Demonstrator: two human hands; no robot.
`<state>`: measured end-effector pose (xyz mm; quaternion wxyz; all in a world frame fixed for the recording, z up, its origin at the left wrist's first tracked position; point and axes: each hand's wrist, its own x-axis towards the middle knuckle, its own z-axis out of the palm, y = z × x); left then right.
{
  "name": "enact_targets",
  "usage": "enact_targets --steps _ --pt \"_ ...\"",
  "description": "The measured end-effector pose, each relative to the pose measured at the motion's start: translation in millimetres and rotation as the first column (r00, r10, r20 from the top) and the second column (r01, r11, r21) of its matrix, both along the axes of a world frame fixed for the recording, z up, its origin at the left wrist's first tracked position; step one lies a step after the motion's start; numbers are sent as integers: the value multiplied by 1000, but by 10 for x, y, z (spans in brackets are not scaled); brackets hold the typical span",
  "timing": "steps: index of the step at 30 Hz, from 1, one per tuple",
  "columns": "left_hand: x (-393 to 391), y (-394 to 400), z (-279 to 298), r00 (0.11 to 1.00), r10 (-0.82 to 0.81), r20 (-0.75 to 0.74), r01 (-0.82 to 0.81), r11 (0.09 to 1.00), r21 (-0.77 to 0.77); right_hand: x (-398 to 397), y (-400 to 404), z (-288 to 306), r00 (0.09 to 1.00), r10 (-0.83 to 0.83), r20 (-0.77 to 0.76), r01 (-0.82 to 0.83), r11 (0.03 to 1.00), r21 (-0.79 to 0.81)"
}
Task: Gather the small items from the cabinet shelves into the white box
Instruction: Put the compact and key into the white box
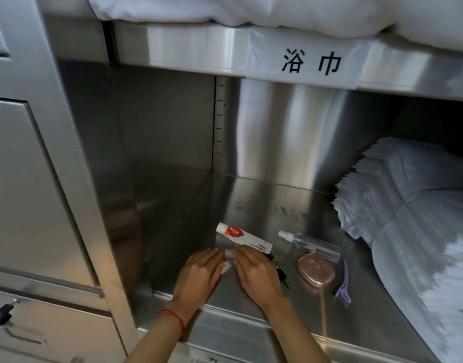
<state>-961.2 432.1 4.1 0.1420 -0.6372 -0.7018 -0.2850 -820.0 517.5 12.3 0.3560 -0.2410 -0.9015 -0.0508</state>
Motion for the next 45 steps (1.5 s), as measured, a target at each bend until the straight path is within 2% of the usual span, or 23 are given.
enact_targets --steps 4,9,20,28,34,37,41,45 --pt "9 -17 28 1000 -2 -28 3 999 42 75 -114 55 1000 -10 -5 10 1000 19" --pt "92 -14 44 999 -19 -44 23 996 91 261 -185 128 994 -100 -33 99 995 -6" --pt "574 145 163 981 -188 -45 193 964 180 849 -167 174 961 -253 -112 254 967 -8" --pt "925 261 162 961 -264 -81 274 949 156 1197 -146 147 927 -349 -140 352 936 -1" --pt "1081 380 95 951 -291 -103 300 950 90 1327 -130 85 915 -377 -145 371 926 -70" --pt "1131 420 50 940 -322 -116 329 943 47 1350 -126 9 908 -407 -99 397 912 -108" --pt "1149 454 26 936 -329 -128 331 944 -7 1341 -99 -42 910 -408 -71 392 904 -172" --pt "1151 477 9 941 -303 -149 301 953 -36 1267 -42 -2 926 -371 -68 359 922 -146"
